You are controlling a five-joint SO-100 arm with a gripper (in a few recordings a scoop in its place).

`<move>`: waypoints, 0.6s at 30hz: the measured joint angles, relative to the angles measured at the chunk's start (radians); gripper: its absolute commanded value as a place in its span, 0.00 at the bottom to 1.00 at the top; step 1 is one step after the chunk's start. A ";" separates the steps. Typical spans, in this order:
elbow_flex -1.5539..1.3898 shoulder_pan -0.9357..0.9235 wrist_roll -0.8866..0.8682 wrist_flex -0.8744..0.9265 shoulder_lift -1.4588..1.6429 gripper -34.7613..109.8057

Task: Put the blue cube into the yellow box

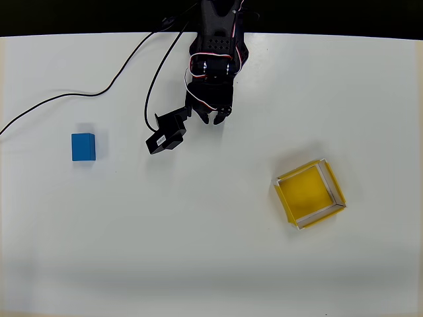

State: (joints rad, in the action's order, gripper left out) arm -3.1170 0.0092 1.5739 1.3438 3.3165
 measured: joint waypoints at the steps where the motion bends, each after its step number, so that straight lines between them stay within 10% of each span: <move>1: 0.000 0.000 0.000 0.000 0.000 0.24; 18: 0.000 -0.091 0.083 -0.094 -0.028 0.28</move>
State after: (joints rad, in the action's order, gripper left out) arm -3.1170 -0.0813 1.6567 1.2502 3.2889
